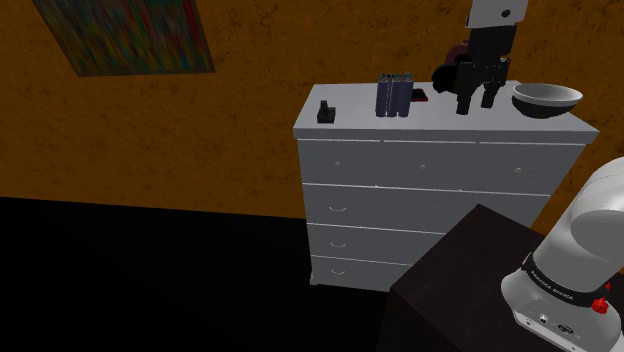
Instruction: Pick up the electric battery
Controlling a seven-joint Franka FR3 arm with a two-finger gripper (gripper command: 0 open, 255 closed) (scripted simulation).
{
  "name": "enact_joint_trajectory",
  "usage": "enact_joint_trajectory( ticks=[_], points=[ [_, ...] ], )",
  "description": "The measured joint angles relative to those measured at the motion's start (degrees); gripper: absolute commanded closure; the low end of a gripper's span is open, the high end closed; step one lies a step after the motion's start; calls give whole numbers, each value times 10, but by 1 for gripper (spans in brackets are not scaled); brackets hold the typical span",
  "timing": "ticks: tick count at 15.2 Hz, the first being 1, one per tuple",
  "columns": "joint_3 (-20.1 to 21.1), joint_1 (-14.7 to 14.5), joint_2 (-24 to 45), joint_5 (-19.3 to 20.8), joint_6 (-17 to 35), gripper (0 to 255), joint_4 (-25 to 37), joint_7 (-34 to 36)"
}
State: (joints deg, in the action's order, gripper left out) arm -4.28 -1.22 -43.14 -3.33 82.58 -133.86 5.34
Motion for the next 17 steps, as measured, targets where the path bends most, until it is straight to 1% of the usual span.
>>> enact_joint_trajectory(
  ticks=[2,9,14,17],
  points=[
    [-4,0,8,4,2,0,5,-6],
    [-50,3,135,47,43,0,87,-85],
    [-82,4,239,65,62,0,173,-147],
    [-96,5,302,69,58,0,240,-181]
  ],
)
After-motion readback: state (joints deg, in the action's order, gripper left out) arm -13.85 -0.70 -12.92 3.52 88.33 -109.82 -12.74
